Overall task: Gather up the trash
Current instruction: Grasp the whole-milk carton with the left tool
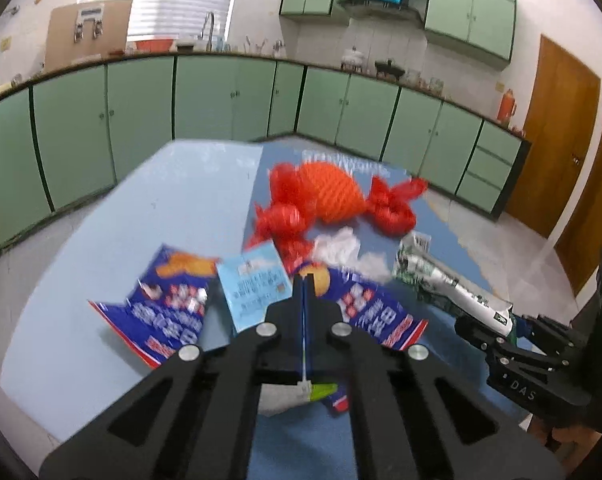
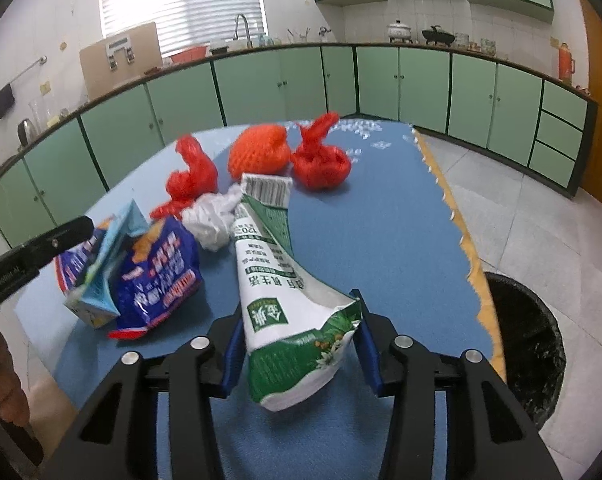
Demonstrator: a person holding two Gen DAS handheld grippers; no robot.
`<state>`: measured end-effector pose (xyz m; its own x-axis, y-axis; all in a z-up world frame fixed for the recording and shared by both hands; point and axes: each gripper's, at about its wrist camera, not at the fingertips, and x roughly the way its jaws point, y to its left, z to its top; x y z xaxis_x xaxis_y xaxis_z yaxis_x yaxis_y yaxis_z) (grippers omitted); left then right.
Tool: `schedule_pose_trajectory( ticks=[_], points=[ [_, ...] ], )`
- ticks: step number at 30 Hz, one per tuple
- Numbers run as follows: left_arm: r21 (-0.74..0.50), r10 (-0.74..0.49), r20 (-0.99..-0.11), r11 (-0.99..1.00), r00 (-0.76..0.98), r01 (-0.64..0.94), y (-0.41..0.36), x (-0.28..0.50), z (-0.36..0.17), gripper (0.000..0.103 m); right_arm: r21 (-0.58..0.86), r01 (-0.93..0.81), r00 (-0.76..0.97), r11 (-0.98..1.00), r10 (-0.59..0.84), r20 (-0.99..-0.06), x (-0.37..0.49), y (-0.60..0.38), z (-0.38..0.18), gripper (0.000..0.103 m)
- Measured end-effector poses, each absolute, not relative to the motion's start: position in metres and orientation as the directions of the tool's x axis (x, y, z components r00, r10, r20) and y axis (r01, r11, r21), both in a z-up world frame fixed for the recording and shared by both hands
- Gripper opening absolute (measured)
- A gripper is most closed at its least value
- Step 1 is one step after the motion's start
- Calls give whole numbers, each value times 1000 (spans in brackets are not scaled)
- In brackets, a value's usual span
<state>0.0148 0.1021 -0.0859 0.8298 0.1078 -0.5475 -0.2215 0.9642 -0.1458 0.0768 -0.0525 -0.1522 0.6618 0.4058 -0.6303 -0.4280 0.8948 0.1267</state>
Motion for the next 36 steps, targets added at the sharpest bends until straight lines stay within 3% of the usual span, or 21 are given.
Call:
schedule_pose_trajectory(
  ticks=[3, 8, 9, 12, 19, 24, 25, 29, 32, 34, 36],
  points=[
    [-136, 102, -523, 970, 846, -201, 100, 12, -74, 0, 152, -425, 671, 892, 424, -608, 76, -58, -140, 42],
    [-113, 98, -582, 973, 807, -200, 94, 18, -84, 1, 172, -429, 663, 887, 439, -607, 77, -60, -136, 40],
    [-112, 100, -592, 972, 800, -205, 94, 19, -87, 6, 167, -430, 663, 887, 436, -609, 77, -58, -138, 40],
    [-97, 121, -615, 969, 779, -227, 95, 19, -95, 52, 155, -430, 660, 889, 427, -618, 75, -57, -141, 40],
    [-84, 130, -672, 965, 729, -249, 97, 26, -113, 64, 144, -418, 642, 897, 404, -652, 76, -58, -157, 41],
    [-101, 120, -725, 955, 678, -277, 105, 36, -135, 64, 155, -403, 634, 902, 397, -663, 80, -63, -164, 41],
    [-102, 127, -725, 952, 677, -289, 107, 35, -137, 56, 157, -401, 633, 903, 397, -665, 81, -64, -165, 41],
    [-120, 123, -715, 948, 688, -294, 110, 33, -136, 52, 164, -397, 623, 903, 396, -675, 83, -65, -171, 41],
    [-116, 137, -695, 947, 706, -298, 111, 29, -130, 42, 163, -406, 616, 899, 401, -678, 84, -62, -173, 42],
    [-123, 130, -689, 949, 713, -291, 110, 29, -127, 40, 157, -418, 615, 895, 406, -676, 84, -59, -172, 51],
    [-127, 127, -686, 949, 716, -289, 110, 29, -125, 39, 145, -418, 622, 897, 399, -673, 84, -56, -171, 66]
  ],
)
